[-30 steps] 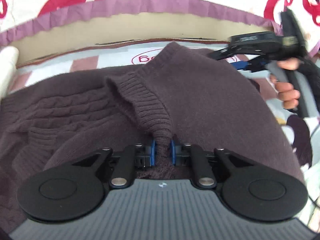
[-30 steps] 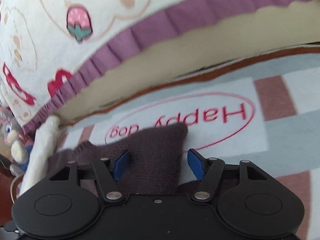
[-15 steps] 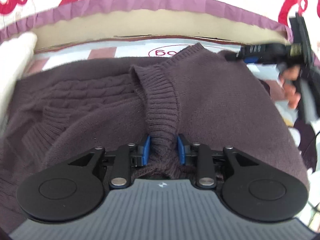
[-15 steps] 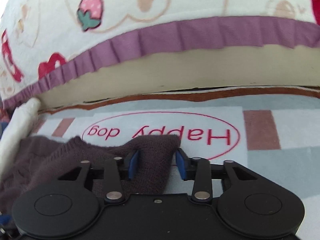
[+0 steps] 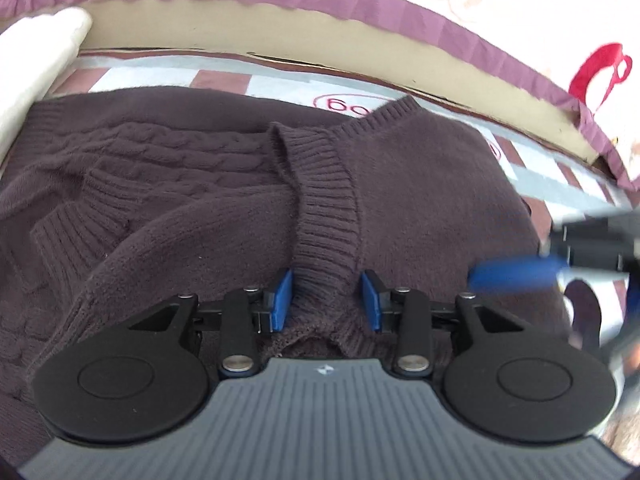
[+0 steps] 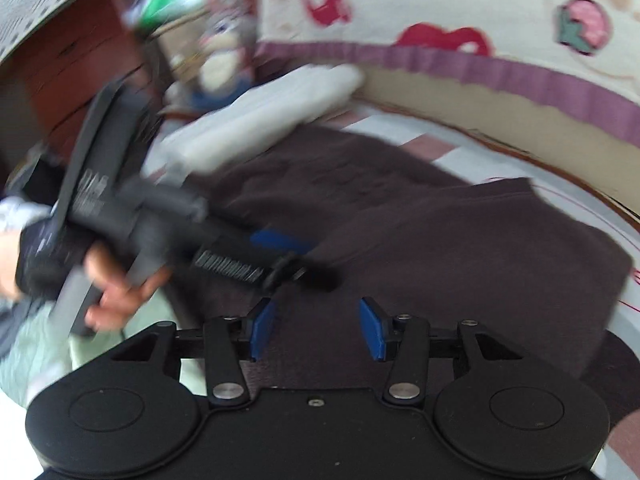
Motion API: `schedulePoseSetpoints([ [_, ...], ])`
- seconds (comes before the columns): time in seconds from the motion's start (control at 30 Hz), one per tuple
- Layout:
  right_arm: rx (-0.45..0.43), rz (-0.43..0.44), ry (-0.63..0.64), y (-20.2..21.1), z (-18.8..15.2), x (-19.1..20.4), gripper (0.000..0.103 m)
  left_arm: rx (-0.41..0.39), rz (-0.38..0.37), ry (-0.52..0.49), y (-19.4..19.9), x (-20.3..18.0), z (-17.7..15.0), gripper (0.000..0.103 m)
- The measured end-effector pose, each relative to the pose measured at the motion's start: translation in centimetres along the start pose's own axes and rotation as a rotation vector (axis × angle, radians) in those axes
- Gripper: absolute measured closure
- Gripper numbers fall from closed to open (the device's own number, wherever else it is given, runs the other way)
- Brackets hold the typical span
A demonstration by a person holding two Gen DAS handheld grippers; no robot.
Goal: Fold clothes
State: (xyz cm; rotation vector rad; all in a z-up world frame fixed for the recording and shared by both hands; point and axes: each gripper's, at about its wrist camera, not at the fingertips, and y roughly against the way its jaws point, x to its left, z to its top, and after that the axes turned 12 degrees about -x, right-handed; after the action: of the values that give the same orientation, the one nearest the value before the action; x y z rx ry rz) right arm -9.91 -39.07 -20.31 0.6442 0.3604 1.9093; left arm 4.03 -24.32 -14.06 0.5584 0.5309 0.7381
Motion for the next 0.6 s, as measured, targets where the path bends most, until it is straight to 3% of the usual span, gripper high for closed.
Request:
schedulePoseSetpoints([
  [0.17, 0.116, 0.012, 0.12, -1.9, -1.4, 1.7, 0.047, -0.038, -0.001, 0.038, 0.8, 0.9, 0.6, 0.066],
  [0.27, 0.131, 0.023, 0.119, -1.4, -1.0, 1.7, 0.047, -0.101, 0.065, 0.026, 3.1, 2.2, 2.1, 0.062],
  [0.33, 0.125, 0.023, 0.112, -1.0, -1.0, 1.6, 0.047, -0.122, 0.153, 0.0, 5.2, 3.7, 3.1, 0.056],
  [0.43, 0.079, 0.043, 0.047, -0.3, -0.2, 1.3, 0.047, -0.069, 0.4, -0.019, 8.1, 6.8, 3.8, 0.055],
  [0.53, -0.037, 0.097, -0.116, 0.9, 1.1, 0.4, 0.047, -0.061, 0.55, 0.069, 11.5, 10.4, 3.4, 0.055],
  [0.6, -0.061, 0.073, -0.191, 0.5, 1.5, -0.1, 0.047, -0.06, 0.593, 0.176, 13.7, 12.5, 2.8, 0.053],
])
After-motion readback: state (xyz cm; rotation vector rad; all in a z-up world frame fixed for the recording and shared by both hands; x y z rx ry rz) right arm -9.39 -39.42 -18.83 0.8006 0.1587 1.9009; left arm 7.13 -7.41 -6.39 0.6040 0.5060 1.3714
